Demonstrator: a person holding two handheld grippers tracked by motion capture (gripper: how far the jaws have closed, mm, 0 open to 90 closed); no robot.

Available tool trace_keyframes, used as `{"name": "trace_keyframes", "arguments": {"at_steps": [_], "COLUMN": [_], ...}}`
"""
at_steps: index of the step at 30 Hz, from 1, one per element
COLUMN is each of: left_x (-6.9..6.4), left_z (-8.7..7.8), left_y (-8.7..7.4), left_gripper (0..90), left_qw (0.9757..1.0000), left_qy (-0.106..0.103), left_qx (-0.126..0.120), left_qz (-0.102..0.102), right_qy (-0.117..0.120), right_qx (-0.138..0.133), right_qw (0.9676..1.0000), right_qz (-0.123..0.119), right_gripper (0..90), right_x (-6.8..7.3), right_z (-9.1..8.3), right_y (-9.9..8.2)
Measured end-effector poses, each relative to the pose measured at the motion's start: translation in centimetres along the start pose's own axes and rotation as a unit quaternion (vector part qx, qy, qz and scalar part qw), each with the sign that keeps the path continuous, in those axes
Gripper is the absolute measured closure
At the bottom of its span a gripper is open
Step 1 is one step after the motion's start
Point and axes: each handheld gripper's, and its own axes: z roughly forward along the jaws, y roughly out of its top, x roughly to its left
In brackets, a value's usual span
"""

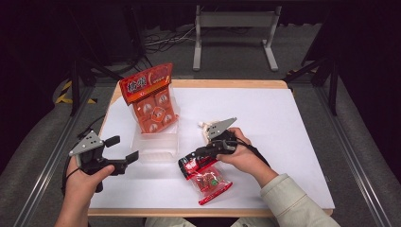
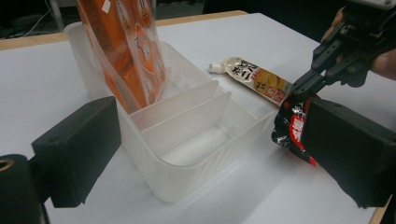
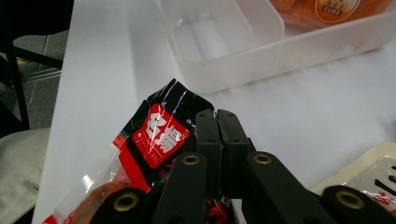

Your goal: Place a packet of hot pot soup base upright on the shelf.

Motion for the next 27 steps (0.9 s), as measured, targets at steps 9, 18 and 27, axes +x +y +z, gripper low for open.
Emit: {"name": "trace_keyframes", "arguments": {"at_steps": [9,18,27], "left_x": [-0.1,-0.1,0.1], "left_z": [0.1,0.1,0.0], "left_y": [0.0,0.1,0.0], "left_gripper": [6.1,6.1,6.1], "left_qw": [1.0000,1.0000,1.0000], "left_qy": [0.002,0.003,0.004], "left_qx": [0.001,0.001,0.001], "left_qz": [0.000,0.001,-0.001], "right_qy": [0.003,0.016,-0.014], "right_qx": [-0.036,-0.087,-0.130], "right_qw": [0.9993,0.9960,0.9914], "right_qz": [0.002,0.010,0.012], "right_gripper": [89.4,89.5,89.5], "right_x": [1.3,2.4,2.4], "right_z": [-2.8,-5.6,-6.8], "right_y": [1.0,2.1,2.9]}}
